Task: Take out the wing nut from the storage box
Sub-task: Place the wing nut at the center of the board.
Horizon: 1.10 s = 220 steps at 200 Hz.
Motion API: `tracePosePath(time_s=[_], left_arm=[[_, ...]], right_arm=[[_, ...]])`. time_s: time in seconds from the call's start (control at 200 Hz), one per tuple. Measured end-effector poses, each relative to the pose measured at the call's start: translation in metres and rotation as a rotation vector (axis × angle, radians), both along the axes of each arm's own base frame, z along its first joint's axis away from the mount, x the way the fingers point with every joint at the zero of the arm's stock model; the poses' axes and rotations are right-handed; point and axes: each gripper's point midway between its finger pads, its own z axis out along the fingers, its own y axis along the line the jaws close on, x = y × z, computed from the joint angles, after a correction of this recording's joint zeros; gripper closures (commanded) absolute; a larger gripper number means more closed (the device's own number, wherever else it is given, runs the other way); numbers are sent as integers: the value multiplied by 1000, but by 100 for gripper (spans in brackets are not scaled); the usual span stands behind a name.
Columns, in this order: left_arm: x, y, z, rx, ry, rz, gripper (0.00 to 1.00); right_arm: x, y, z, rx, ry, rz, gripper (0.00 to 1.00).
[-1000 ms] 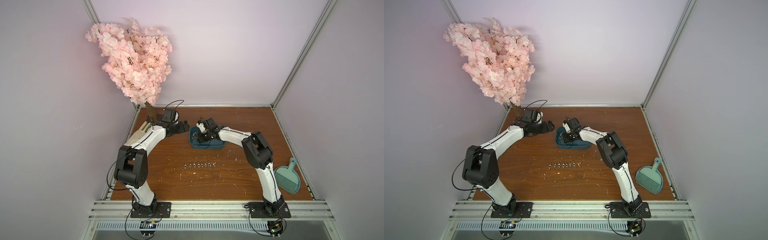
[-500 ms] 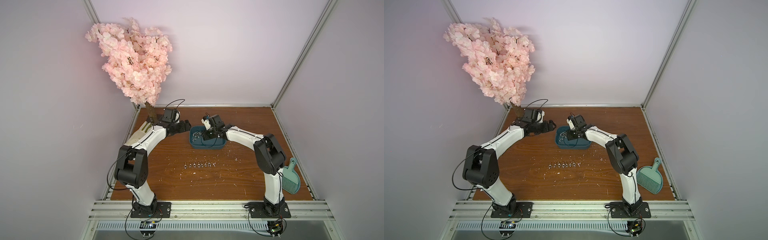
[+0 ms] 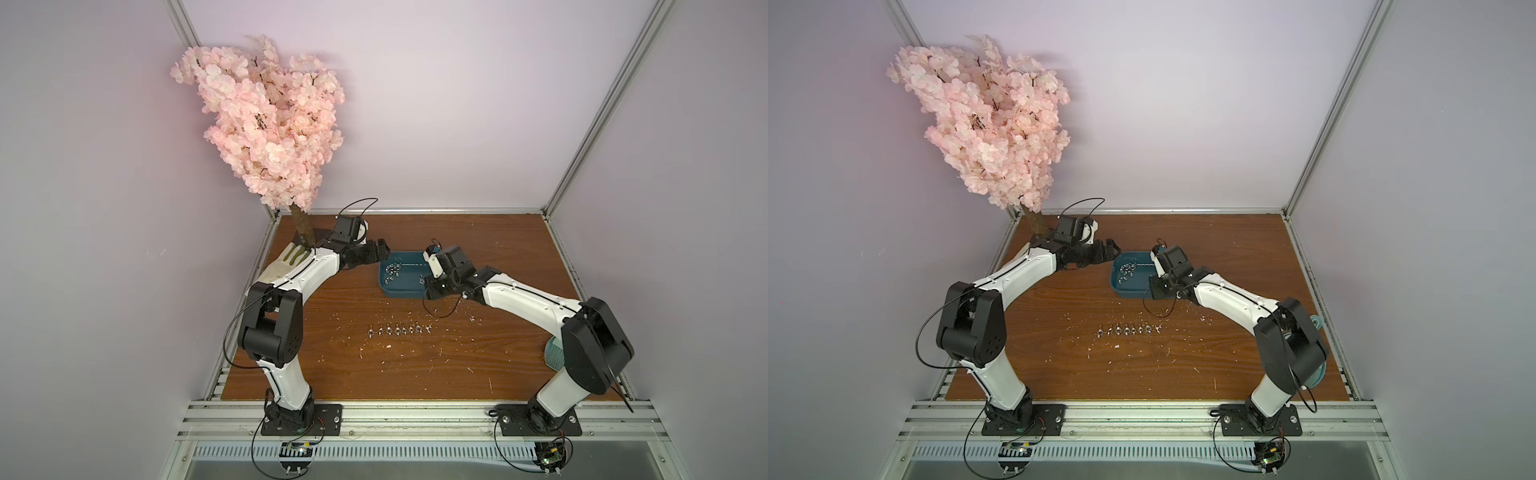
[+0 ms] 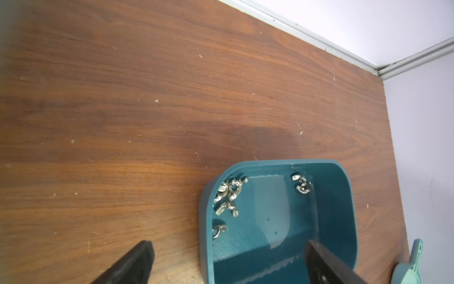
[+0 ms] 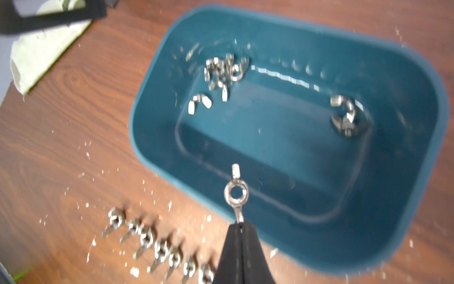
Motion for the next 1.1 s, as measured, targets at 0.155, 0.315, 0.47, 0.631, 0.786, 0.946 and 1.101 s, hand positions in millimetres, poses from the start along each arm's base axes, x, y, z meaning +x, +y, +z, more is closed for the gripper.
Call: tracePosePath(time_s=[0.155,0.315,0.47,0.631,0.786,0.946,1.101], left_arm=[[-1,-3,0,-3,1,-12,0],[-5,-11,0,-5,1,-30,0],[-8,-16,1,-6,-2,-43,0],[-14,-16,3,-6,-6,-49,0],[-18,-15,6,-7,-11,-50,0],[-20,-14,3,-5,-5,-50,0],[-21,-14,2,-4,-2,-50,0]], right_arm=[[-49,-13,-21,-30,45,-12,96],[-84,-23,-43,-44,94,-36,96],[-99,-26,-59,-53,116,-63,96],[-102,-21,-67,-56,119,-74,95],[-103,-18,-77,-68,130,-69,95],[-102,-13,-84,-82,140,-64,95],[-99,-3,-84,-78,136,-53,94]])
